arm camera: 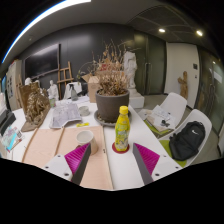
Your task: Pour water
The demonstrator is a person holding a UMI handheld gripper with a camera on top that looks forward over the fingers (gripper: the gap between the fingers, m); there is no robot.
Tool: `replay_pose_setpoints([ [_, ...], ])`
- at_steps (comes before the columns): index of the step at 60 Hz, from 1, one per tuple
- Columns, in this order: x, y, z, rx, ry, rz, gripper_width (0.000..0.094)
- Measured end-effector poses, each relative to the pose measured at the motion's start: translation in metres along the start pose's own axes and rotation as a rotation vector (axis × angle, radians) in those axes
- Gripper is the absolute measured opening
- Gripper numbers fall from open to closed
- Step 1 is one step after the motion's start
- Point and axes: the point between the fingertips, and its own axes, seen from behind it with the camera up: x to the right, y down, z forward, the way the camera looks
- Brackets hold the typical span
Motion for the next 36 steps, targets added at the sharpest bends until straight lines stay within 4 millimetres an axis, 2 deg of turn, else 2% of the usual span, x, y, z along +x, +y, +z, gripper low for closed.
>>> replay_pose_setpoints([
  [8, -0.023, 0.013, -0.073, -0.028, 0.022, 0.016, 0.0855],
  [16, -0.041, 0.026, -0.125, -0.039, 0.038, -0.002, 0.0855],
  [26, -0.049, 0.032, -0.159, -0.035, 0.059, -0.048, 0.0860],
  [33, -0.053, 0.033, -0.167, -0.034, 0.065, -0.097, 0.0860],
  [36, -0.061, 0.034, -0.171, -0.033, 0.051, -0.091, 0.0858],
])
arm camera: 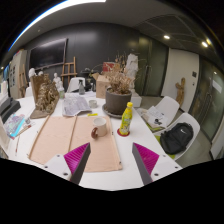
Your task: Pour water
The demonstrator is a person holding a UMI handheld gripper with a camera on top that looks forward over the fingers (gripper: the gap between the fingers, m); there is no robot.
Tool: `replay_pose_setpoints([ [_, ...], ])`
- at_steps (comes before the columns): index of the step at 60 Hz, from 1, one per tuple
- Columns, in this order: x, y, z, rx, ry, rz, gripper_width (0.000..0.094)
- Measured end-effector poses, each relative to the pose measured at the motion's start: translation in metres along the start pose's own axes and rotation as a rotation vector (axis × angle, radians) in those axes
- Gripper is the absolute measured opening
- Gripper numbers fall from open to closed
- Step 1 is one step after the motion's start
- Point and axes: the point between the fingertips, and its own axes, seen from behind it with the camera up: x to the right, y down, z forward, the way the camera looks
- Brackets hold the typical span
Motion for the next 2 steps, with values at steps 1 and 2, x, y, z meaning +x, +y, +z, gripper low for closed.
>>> replay_pose_setpoints([
  [1, -0.0018, -0.0005, -0.0002, 0.000, -0.004, 0.002, 0.0859],
  [2, -0.0031, -0.0005, -0.0007, 0.000, -0.007, 0.004, 0.0858],
])
